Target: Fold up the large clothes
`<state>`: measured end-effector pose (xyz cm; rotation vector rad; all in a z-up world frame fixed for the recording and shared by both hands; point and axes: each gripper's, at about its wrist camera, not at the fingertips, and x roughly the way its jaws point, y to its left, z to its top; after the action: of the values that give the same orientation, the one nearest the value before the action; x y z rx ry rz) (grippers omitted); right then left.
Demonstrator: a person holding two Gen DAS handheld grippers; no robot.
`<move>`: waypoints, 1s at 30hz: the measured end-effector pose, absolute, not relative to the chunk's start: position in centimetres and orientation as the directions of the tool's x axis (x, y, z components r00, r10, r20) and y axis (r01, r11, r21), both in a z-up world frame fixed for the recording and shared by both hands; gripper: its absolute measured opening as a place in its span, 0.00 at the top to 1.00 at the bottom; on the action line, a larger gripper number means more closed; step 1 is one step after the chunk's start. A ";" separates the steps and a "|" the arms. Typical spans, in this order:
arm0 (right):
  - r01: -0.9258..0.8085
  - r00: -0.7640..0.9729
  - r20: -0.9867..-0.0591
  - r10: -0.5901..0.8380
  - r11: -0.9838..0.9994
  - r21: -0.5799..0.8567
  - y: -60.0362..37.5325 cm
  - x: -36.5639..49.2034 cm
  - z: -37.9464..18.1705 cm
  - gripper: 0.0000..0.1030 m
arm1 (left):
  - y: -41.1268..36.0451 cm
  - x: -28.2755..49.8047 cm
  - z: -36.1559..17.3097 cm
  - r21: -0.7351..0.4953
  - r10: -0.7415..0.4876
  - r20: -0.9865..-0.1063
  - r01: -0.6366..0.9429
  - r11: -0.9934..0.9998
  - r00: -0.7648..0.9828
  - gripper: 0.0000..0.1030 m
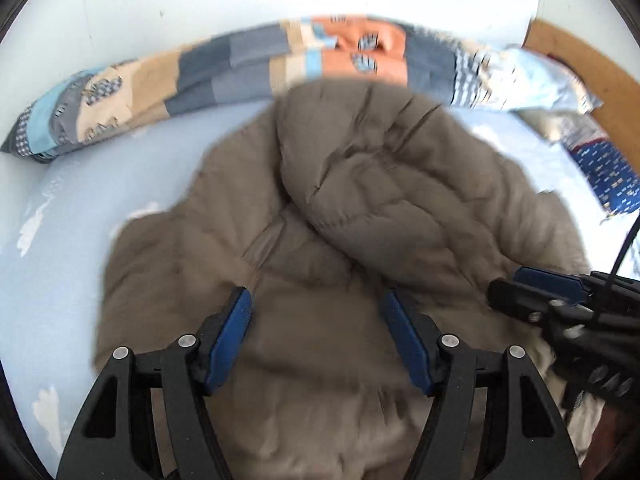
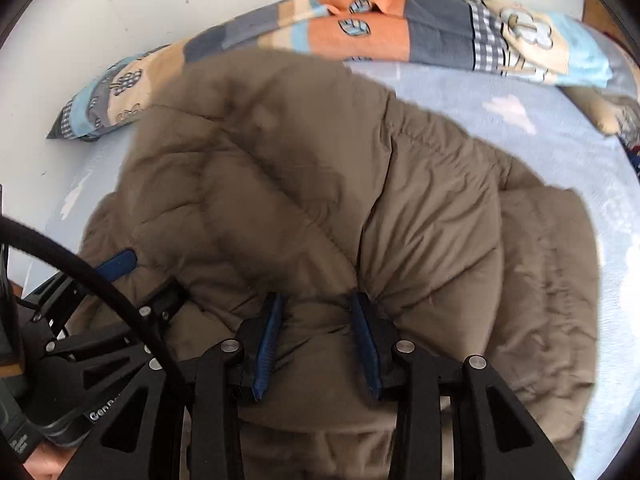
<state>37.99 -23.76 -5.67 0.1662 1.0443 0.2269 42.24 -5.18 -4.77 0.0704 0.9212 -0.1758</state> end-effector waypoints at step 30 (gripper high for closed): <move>-0.185 0.555 -0.754 0.353 0.935 0.301 -27.8 11.4 -5.1 0.61 | 1.1 17.8 -7.0 0.002 -0.079 -0.757 0.123 0.992 0.649 0.33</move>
<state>11.44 -27.76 -5.13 0.1954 0.9309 0.3201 17.77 1.08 -6.98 0.0545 0.8570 -0.1144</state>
